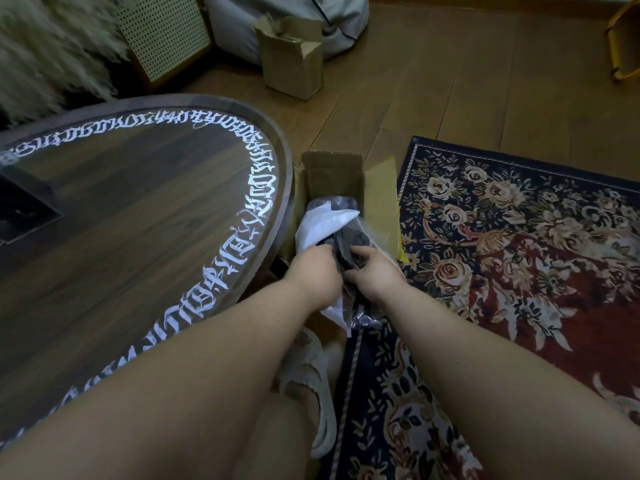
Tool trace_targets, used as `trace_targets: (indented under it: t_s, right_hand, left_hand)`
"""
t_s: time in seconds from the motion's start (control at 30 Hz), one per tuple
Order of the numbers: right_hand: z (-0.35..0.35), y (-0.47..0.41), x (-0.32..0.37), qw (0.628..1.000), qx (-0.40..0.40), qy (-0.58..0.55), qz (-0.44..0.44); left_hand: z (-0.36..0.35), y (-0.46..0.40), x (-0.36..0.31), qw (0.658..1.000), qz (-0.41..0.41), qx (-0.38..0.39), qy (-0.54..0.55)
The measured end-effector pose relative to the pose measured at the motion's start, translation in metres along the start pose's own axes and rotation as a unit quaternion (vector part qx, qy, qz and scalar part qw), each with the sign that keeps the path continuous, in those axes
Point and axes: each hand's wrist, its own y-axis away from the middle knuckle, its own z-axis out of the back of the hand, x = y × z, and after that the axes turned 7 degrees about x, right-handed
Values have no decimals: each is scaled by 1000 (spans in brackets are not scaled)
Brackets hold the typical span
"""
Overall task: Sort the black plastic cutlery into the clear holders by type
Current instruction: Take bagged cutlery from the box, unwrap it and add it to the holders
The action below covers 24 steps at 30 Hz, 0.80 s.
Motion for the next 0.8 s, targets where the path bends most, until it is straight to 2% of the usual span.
trace_targets:
  t_s: [0.13, 0.23, 0.3, 0.47, 0.67, 0.8]
  right_hand:
    - [0, 0, -5, 999, -7, 34, -10]
    - [-4, -1, -9, 1000, -9, 18, -9]
    - [-6, -2, -10, 998, -14, 54, -5]
    - [-2, -3, -6, 994, -16, 107, -16]
    - [3, 10, 4, 986, -66, 151, 20]
    - [2, 22, 18, 983, -85, 154, 57]
  left_hand:
    - [-16, -14, 14, 998, 23, 49, -16]
    - [-26, -29, 17, 996, 67, 53, 38]
    - [-29, -39, 15, 993, 76, 47, 80]
    - [-33, -48, 13, 990, 84, 103, 55]
    - [-28, -38, 20, 997, 73, 32, -25]
    - [-13, -21, 18, 998, 60, -2, -24]
